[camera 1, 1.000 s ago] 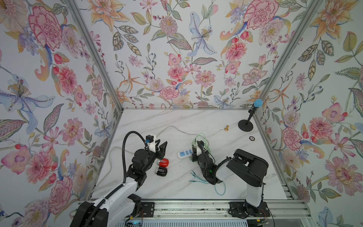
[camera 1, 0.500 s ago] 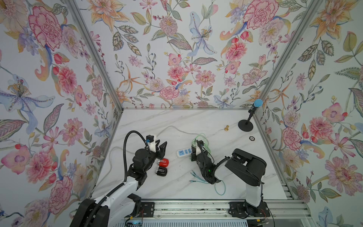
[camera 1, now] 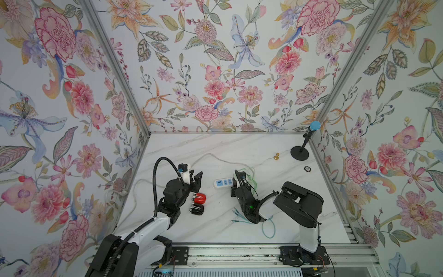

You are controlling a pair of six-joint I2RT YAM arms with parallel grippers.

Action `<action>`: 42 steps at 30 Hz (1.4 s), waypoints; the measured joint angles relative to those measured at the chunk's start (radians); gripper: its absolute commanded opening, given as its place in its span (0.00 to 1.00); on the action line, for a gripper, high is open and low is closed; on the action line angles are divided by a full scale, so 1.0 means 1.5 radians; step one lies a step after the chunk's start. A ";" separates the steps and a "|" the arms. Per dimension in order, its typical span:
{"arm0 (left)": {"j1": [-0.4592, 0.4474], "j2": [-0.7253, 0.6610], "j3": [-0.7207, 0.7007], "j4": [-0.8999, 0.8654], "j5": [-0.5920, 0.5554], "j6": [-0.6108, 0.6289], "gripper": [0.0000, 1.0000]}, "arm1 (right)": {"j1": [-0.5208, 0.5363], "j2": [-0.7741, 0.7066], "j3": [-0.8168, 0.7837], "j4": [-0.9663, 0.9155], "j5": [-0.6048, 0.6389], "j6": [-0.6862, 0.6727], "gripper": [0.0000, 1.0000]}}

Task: Charge the electric shaver
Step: Insert the plug into the socket.

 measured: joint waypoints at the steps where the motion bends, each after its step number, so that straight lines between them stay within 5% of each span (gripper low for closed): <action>1: 0.004 0.003 0.002 0.003 0.000 0.000 0.52 | 0.000 -0.001 0.009 -0.017 0.002 0.001 0.01; 20: 0.032 -0.016 0.007 0.008 0.008 0.000 0.53 | -0.091 -0.038 0.199 -0.403 -0.126 0.007 0.03; 30: 0.032 -0.057 0.007 -0.014 0.008 0.000 0.53 | -0.117 -0.058 0.227 -0.501 -0.199 0.003 0.46; 42: 0.032 -0.069 0.008 -0.042 0.008 0.000 0.53 | -0.144 -0.105 0.246 -0.709 -0.287 -0.014 0.58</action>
